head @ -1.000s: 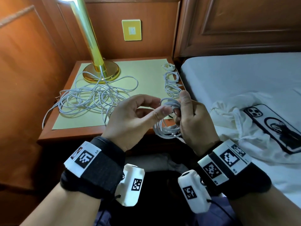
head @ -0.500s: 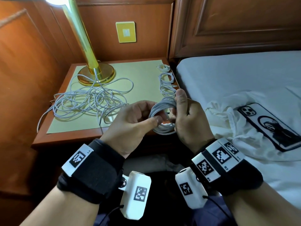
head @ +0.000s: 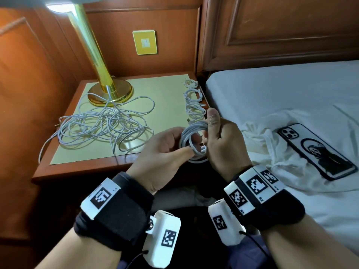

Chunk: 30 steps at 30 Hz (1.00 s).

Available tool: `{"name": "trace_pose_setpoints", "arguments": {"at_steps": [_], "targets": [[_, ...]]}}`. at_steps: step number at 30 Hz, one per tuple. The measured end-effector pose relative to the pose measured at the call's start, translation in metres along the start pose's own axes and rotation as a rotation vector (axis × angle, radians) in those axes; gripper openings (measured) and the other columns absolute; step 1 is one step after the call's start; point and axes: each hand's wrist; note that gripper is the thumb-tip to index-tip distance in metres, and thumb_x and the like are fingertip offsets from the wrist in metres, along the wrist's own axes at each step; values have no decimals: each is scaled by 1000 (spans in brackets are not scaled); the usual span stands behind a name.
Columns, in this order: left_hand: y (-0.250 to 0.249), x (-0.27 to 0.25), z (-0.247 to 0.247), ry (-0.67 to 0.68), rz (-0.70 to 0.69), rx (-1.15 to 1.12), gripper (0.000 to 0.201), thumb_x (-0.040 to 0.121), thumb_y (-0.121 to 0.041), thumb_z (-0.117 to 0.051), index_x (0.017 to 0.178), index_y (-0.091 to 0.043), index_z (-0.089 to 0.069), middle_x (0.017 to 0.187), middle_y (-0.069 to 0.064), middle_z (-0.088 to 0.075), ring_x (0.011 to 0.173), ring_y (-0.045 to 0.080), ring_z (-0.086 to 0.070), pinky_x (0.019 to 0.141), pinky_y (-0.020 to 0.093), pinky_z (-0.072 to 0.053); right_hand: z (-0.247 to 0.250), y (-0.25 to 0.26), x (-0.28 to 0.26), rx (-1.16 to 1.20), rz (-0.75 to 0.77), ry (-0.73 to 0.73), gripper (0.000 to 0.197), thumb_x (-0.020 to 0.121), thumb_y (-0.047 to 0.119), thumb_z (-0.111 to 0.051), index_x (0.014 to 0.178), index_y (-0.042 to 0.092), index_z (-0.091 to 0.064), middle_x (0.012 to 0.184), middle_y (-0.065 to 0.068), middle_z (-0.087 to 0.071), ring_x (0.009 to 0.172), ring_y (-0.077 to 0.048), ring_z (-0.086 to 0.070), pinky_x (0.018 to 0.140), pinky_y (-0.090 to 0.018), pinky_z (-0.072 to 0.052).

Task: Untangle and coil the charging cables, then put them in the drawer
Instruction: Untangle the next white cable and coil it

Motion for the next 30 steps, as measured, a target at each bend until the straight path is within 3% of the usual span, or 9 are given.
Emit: {"name": "trace_pose_setpoints", "arguments": {"at_steps": [3, 6, 9, 12, 18, 21, 24, 27, 30], "targets": [[0, 1, 0, -186, -51, 182, 27, 75, -19, -67, 100, -18, -60, 96, 2, -64, 79, 13, -63, 78, 41, -55, 3, -9, 4, -43, -35, -64, 54, 107, 39, -30, 69, 15, -60, 58, 1, -61, 62, -18, -62, 57, -22, -41], [-6, 1, 0, -262, -115, 324, 20, 79, -40, -65, 81, -21, -59, 77, -8, -55, 68, 8, -52, 64, 31, -45, 6, -12, 8, -32, -64, -90, 57, 107, 41, -29, 91, 7, -71, 65, 9, -59, 71, -20, -65, 66, -26, -47], [-5, -1, -5, -286, -104, 488, 37, 79, -57, -71, 74, -22, -63, 70, -6, -56, 60, 8, -50, 56, 17, -39, 6, -10, 7, -37, -36, -79, 53, 106, 40, -29, 83, 12, -67, 62, 17, -52, 61, -10, -53, 58, -7, -37], [0, 1, -8, -380, -60, 504, 32, 74, -46, -82, 73, -21, -62, 62, -9, -53, 51, 6, -45, 50, 15, -35, 5, -7, 5, -54, -40, -58, 47, 107, 39, -30, 69, 23, -52, 57, 10, -54, 55, -8, -53, 59, -20, -38], [4, 2, -8, -451, -3, 504, 18, 78, -29, -79, 74, -22, -63, 67, -3, -71, 60, 16, -68, 57, 29, -52, 3, -3, 1, -22, -23, -36, 44, 104, 45, -28, 66, 34, -47, 57, 4, -58, 59, -16, -59, 65, -31, -47], [5, 3, -5, -445, 31, 415, 10, 78, -21, -76, 75, -19, -67, 69, 2, -73, 66, 24, -70, 64, 33, -59, 3, -4, 3, -28, -21, -26, 45, 105, 44, -28, 70, 28, -52, 58, 4, -58, 60, -15, -59, 64, -27, -45], [0, 3, -7, -393, 95, 135, 5, 75, -10, -70, 80, -10, -70, 75, 10, -75, 71, 30, -73, 81, 51, -60, 6, -8, 6, -6, -53, -27, 50, 106, 44, -28, 70, 22, -55, 55, 8, -57, 55, -5, -57, 57, -12, -40], [-11, 3, -9, -344, 168, -126, 12, 88, 10, -59, 84, 2, -67, 67, 10, -64, 43, 16, -51, 56, 34, -53, 10, -9, 8, 8, -110, -43, 50, 104, 46, -29, 65, 27, -53, 55, 9, -56, 52, -2, -55, 53, -12, -39], [-9, 4, 3, -324, 158, 4, 15, 89, -8, -63, 80, -10, -74, 61, 4, -51, 44, 14, -34, 47, 23, -28, 15, -9, 10, 7, -174, -54, 56, 104, 49, -30, 67, 18, -57, 60, 4, -59, 53, -10, -55, 57, -25, -43]]}}
Point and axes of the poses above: each hand's wrist, its own x-axis towards the middle knuckle, its own z-axis out of the back of the hand, y = z × x
